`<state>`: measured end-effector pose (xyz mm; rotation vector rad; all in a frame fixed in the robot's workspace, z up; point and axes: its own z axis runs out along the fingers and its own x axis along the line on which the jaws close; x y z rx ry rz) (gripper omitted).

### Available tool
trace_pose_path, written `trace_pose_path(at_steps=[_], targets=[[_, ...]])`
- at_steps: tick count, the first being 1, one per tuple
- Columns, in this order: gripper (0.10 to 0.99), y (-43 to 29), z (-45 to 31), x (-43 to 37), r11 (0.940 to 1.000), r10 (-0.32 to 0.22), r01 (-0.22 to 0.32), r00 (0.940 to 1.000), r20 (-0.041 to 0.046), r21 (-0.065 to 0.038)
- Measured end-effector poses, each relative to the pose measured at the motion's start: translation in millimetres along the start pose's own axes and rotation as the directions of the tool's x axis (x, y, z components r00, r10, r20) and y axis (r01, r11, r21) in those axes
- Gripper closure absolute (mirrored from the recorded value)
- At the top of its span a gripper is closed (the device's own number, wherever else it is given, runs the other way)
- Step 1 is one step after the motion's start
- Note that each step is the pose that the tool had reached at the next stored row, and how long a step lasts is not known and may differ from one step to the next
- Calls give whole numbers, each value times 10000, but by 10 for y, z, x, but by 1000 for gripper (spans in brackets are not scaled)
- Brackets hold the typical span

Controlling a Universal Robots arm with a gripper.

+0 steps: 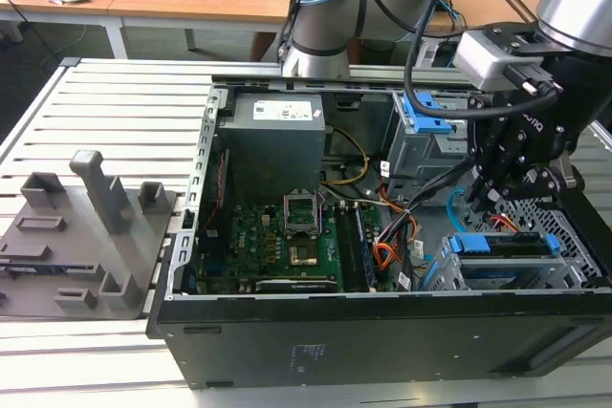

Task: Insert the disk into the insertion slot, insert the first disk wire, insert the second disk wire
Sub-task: 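Insert the second disk wire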

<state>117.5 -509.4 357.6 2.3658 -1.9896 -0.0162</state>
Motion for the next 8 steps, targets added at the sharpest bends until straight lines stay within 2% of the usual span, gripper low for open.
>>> trace_pose_path(at_steps=[6, 8], targets=[[925, 37, 8, 244, 10000, -2, 2, 10000, 1, 0], [925, 39, 12, 285, 10000, -3, 3, 10000, 1, 0]])
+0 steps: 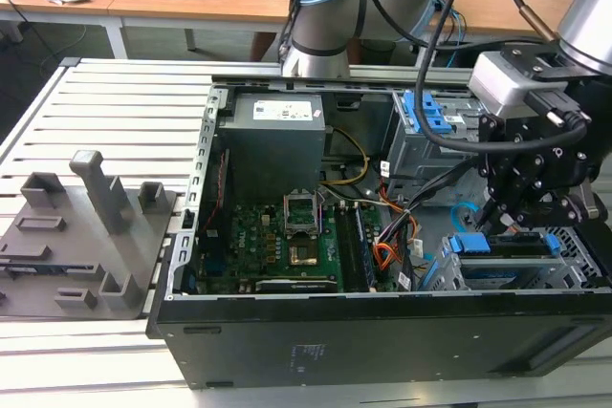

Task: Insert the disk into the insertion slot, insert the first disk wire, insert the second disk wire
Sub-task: 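Insert the second disk wire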

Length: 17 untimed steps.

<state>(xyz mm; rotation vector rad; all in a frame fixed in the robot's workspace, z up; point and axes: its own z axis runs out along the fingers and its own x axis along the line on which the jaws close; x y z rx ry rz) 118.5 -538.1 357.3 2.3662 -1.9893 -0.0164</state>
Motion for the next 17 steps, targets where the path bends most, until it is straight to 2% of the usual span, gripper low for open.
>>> trace_pose_path(at_steps=[7, 17], targets=[[925, -144, 21, 32, 10000, 1, -1, 10000, -2, -12], [925, -145, 23, 32, 9999, 127, -127, 9999, 6, -16]])
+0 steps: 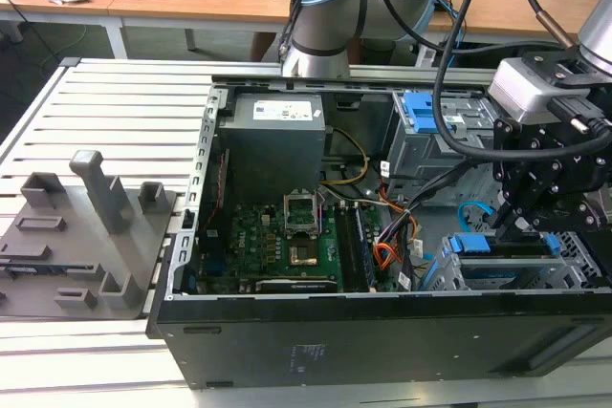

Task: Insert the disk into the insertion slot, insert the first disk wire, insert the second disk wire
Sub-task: 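Insert the second disk wire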

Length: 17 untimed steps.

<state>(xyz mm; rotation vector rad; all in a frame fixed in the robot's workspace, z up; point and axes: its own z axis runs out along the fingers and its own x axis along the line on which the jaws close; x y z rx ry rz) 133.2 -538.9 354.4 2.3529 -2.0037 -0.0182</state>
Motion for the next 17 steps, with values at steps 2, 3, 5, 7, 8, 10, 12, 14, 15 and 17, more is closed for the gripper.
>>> trace_pose_path(at_steps=[2, 3, 5, 7, 8, 10, 12, 14, 15, 17], targets=[[925, 0, 0, 0, 9992, 405, -405, 9992, 18, -10], [925, 0, 0, 0, 9985, 540, -539, 9985, 23, -13], [925, 0, 1, 0, 9960, 895, -895, 9960, 39, -23], [925, 0, 2, 0, 9904, 1383, -1383, 9904, 60, -38], [925, 0, 2, 0, 9865, 1637, -1637, 9865, 70, -45], [925, 0, 3, 0, 9762, 2170, -2169, 9761, 93, -63], [925, 0, 4, 0, 9638, 2666, -2665, 9637, 113, -81], [925, 0, 5, 0, 9531, 3026, -3024, 9530, 128, -95], [925, 0, 5, 0, 9484, 3170, -3169, 9483, 132, -101], [925, -2, 5, 0, 9445, 3283, -3282, 9445, 138, -105]])
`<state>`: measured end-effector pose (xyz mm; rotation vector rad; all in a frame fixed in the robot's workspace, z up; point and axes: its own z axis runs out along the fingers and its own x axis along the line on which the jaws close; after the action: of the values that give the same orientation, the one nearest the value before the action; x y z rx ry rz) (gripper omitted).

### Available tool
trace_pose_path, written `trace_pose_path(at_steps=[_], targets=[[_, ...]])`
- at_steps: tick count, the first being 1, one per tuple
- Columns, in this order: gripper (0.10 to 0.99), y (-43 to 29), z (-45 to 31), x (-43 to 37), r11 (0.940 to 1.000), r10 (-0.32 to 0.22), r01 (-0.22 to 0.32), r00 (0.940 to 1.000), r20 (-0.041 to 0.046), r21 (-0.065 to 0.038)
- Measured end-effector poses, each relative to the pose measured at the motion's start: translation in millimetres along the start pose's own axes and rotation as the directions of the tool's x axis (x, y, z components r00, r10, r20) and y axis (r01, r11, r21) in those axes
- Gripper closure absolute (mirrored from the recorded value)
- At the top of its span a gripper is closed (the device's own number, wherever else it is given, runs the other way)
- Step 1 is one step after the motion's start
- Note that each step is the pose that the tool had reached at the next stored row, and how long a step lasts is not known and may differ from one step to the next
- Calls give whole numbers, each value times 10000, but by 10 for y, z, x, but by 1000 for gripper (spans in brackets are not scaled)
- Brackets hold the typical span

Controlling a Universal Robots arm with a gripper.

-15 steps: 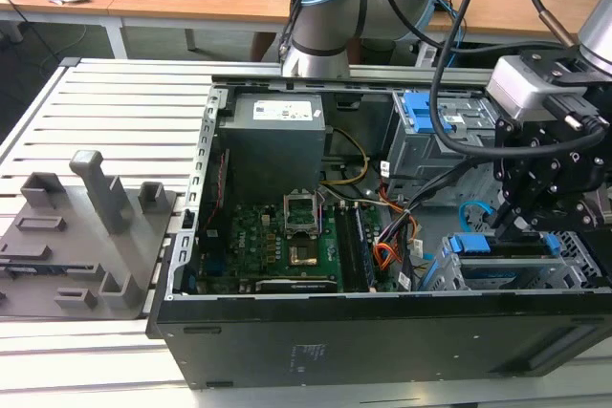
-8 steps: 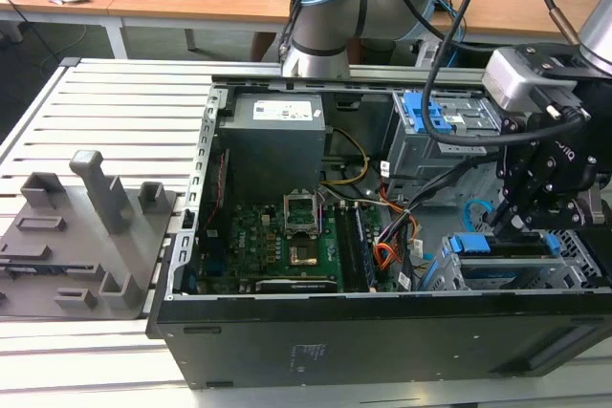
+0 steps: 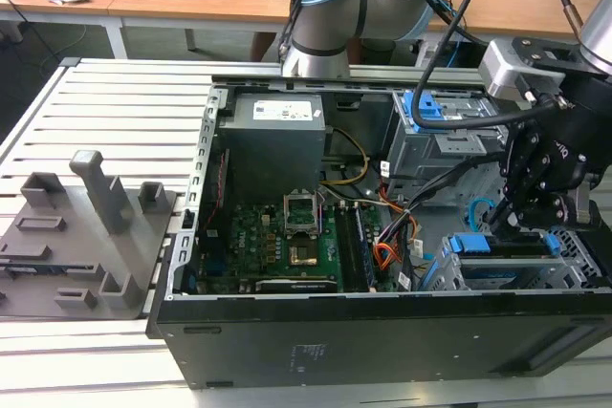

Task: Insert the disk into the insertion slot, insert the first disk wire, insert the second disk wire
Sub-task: 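Insert the second disk wire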

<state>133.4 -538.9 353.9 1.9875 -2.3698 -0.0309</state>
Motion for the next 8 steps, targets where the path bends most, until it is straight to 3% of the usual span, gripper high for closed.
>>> trace_pose_path(at_steps=[3, 6, 8], targets=[[925, -14, 2, -2, 10000, -1, 1, 10000, 7, -2], [925, -58, 40, -11, 10000, -11, 11, 9999, 143, -37], [925, -93, 79, -17, 9999, -136, 137, 9998, 136, -35]])
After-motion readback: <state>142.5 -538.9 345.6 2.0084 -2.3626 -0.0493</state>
